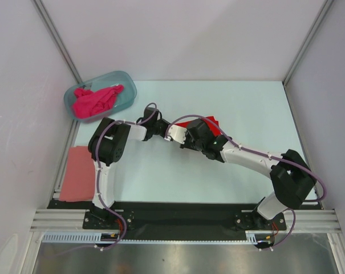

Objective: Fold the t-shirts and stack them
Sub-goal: Neatly place the folded tshirt to the corner

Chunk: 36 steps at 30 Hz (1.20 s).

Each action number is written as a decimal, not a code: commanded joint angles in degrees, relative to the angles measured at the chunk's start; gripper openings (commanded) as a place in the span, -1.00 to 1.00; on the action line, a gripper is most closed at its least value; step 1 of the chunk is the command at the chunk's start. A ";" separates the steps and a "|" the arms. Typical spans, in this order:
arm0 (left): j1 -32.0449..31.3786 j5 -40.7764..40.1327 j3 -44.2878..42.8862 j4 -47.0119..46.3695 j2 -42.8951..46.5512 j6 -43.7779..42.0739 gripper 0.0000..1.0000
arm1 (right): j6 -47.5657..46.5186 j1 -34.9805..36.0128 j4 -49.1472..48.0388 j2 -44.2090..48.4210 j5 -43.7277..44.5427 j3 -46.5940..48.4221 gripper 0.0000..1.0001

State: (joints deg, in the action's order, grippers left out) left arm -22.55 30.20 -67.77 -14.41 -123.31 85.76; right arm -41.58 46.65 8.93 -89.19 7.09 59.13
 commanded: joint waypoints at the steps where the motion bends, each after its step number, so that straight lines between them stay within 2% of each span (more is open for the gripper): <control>1: -0.57 -1.71 -2.37 -1.40 0.08 0.99 -0.64 | 1.41 -0.16 -2.60 3.05 -0.15 -0.25 -1.00; 2: -0.57 -2.07 -2.54 -0.62 0.61 0.30 -0.99 | 1.68 -0.16 -2.43 3.14 0.46 -0.33 -1.00; 4: -0.48 -3.82 -3.33 3.49 3.66 -3.13 -1.00 | 3.86 -0.25 -1.99 3.67 2.47 -0.34 -0.92; 5: -0.48 -6.18 -3.60 5.00 4.90 -4.62 -0.99 | 5.01 -0.25 -1.46 3.76 3.10 0.01 -0.61; 6: -0.48 -7.25 -4.12 7.45 6.05 -8.46 -0.99 | 6.93 -0.51 0.02 4.02 3.80 0.28 -0.40; 7: -0.48 -8.30 -5.35 12.34 8.58 -10.50 -0.99 | 10.52 -0.77 1.17 4.46 5.20 0.63 -0.07; 9: -0.48 -11.55 -5.45 16.59 11.41 -15.59 -0.99 | 14.84 -0.69 3.97 5.77 8.18 0.72 0.17; 10: -0.48 -12.69 -4.84 18.79 12.90 -16.75 -0.99 | 16.87 -0.69 5.04 6.56 8.98 0.55 0.22; 11: -0.31 -13.75 -4.13 19.77 15.87 -17.89 -1.00 | 21.58 -0.43 6.00 9.09 9.95 0.28 0.34; 15: -0.31 -20.33 -0.19 23.99 23.18 -23.08 -0.99 | 34.70 0.36 13.63 16.75 14.25 -1.99 0.38; 18: -0.39 -23.68 2.72 25.66 29.50 -24.23 -0.99 | 41.29 4.48 17.33 23.50 16.72 -3.85 0.38; 22: -0.22 -28.69 5.27 31.88 35.49 -27.22 -0.99 | 52.28 11.34 23.93 28.01 24.18 -3.24 0.39; 24: 0.31 -29.66 5.54 34.09 37.51 -27.83 -0.99 | 56.85 14.16 26.83 29.32 24.90 -2.89 0.44; 29: 2.50 -36.16 4.14 42.09 43.58 -30.30 -0.99 | 58.11 18.73 27.90 30.04 24.99 -3.32 0.50; 36: 7.07 -41.53 -2.01 51.32 45.87 -32.85 -0.99 | 55.65 19.18 23.52 31.79 17.44 -7.26 0.53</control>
State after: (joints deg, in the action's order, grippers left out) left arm -16.95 -6.37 -65.10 32.42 -80.05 55.42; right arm 13.50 65.47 34.89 -59.61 26.94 53.74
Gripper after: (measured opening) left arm 0.066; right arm 0.761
